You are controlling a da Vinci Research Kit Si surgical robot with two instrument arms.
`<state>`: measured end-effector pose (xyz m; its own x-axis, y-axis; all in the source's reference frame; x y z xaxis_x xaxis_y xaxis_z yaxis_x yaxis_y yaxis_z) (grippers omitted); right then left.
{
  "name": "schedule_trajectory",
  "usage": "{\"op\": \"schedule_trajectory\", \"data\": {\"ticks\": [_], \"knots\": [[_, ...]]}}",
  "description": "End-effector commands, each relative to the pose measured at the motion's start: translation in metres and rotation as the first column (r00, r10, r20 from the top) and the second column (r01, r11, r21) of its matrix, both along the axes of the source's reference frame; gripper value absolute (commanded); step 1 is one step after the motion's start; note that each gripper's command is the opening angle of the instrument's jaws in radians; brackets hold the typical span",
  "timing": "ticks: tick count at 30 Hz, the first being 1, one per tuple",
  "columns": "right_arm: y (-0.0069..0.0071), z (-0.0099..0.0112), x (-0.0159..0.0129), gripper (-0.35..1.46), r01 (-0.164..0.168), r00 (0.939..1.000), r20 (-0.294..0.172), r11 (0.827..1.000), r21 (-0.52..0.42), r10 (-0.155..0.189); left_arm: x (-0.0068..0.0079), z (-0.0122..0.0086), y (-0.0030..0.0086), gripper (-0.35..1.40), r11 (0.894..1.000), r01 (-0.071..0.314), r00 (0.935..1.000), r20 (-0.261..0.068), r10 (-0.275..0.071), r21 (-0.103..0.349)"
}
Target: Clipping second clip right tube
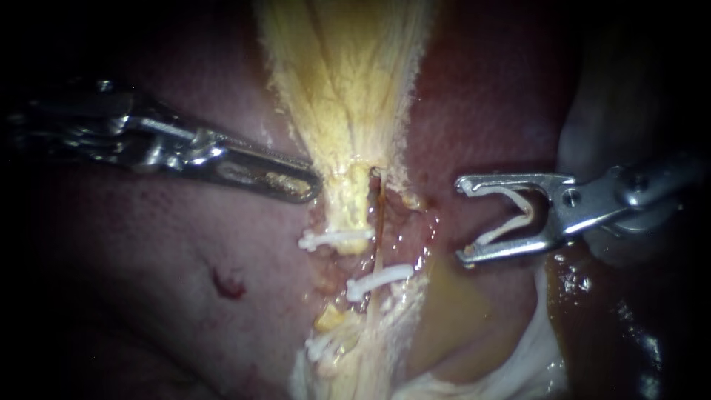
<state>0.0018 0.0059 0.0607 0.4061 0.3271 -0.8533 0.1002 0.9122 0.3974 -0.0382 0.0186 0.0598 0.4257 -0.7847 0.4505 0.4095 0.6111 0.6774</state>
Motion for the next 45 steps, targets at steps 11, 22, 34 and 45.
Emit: {"op": "schedule_trajectory", "data": {"ticks": [11, 22, 34, 45], "knots": [[0.0, 0.0001, 0.0, 0.5, 0.0, 1.0, 0.0, 1.0, 0.0, 0.0, 0.0046, -0.0039, 0.0026, -0.35, 1.0, 0.016, 0.9998, -0.008, -0.016, -0.002], [-0.0001, 0.0002, 0.0005, 0.5, 0.007, 1.0, -0.005, 1.0, 0.004, -0.007, 0.007, -0.0064, 0.0037, -0.35, 0.999, 0.049, 0.9988, -0.001, -0.049, -0.011], [-0.0016, 0.002, 0.0045, 0.5, 0.01, 0.9999, -0.01, 0.991, 0.134, -0.008, 0.0069, -0.0066, 0.0036, -0.35, 0.999, 0.051, 0.9987, -0.002, -0.051, -0.011], [-0.0031, 0.0066, 0.0074, 0.5, -0.004, 1.0, 0.007, 0.971, 0.239, 0.003, 0.0068, -0.0066, 0.0034, -0.35, 0.999, 0.052, 0.9986, -0.003, -0.052, -0.013]]}}
